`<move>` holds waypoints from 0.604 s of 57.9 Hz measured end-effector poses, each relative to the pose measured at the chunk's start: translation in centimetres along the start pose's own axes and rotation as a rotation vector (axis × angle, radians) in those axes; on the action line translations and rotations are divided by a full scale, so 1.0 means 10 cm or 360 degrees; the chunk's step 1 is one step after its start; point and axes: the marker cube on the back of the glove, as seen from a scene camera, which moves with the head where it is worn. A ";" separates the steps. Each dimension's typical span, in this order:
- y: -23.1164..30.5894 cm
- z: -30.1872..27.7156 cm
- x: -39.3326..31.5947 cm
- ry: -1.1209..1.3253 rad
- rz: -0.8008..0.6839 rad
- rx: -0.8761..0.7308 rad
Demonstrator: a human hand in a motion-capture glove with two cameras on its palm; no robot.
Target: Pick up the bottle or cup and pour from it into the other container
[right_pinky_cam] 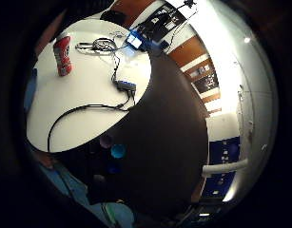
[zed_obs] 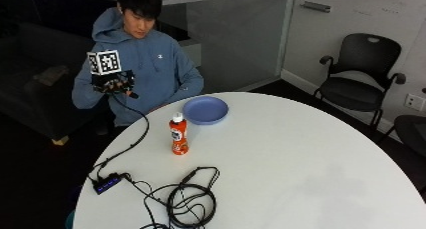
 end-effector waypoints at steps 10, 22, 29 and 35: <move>0.03 0.05 -0.01 -0.0085 -0.0018 -0.0053; -0.08 0.16 -0.02 -0.0390 -0.0117 -0.0097; -0.24 0.28 0.01 -0.0586 -0.0122 -0.0051; -0.34 0.37 0.01 -0.0695 -0.0120 -0.0026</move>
